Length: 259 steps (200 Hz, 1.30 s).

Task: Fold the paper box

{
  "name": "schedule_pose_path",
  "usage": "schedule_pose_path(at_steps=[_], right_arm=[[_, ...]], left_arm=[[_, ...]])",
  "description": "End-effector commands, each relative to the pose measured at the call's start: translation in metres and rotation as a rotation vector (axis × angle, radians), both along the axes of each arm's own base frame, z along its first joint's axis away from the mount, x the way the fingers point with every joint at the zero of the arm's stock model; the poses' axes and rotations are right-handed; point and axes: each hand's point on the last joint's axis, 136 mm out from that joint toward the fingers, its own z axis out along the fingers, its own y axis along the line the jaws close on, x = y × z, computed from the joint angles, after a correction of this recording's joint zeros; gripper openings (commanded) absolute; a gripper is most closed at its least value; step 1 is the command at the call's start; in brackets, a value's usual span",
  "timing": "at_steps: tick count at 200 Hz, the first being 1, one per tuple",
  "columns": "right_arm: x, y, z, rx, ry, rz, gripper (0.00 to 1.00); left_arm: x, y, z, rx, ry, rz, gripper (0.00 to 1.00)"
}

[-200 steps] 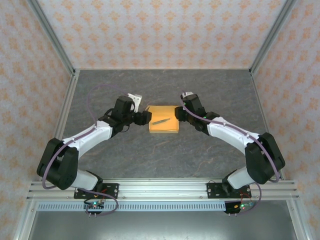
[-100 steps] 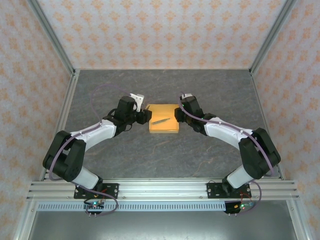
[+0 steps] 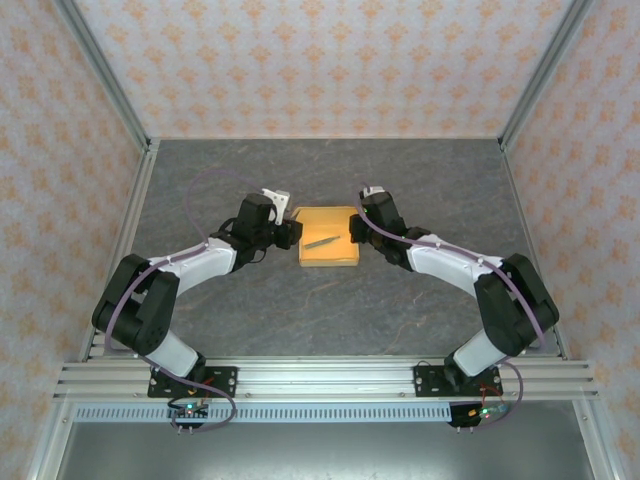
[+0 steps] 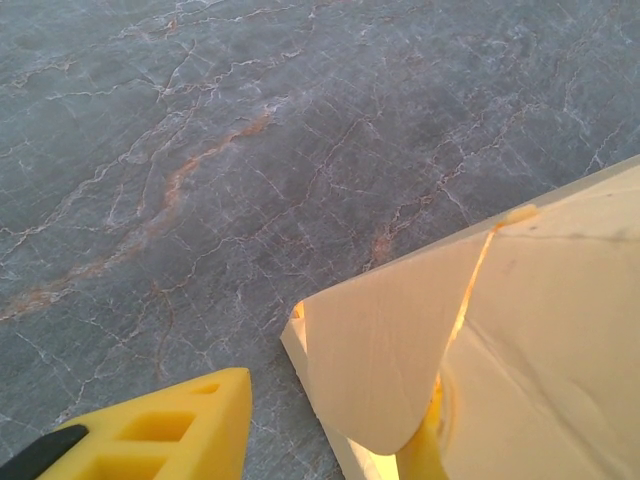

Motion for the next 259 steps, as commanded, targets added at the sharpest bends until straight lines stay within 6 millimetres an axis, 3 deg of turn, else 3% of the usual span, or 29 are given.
schedule_pose_path(at_steps=[1, 97, 202, 259], right_arm=[[0.004, -0.002, -0.004, 0.007, 0.006, -0.023, 0.14], [0.001, -0.001, 0.001, -0.009, -0.002, -0.024, 0.08], [-0.002, -0.008, 0.013, -0.093, -0.014, -0.03, 0.07], [-0.003, -0.007, 0.014, -0.113, 0.0, -0.029, 0.06]], left_arm=[[0.011, -0.008, 0.013, -0.031, -0.042, -0.001, 0.38], [0.013, -0.023, 0.015, -0.021, -0.045, -0.035, 0.28], [0.012, -0.001, 0.021, 0.078, -0.078, 0.018, 0.52], [0.007, -0.014, 0.031, 0.046, -0.096, -0.06, 0.55]])
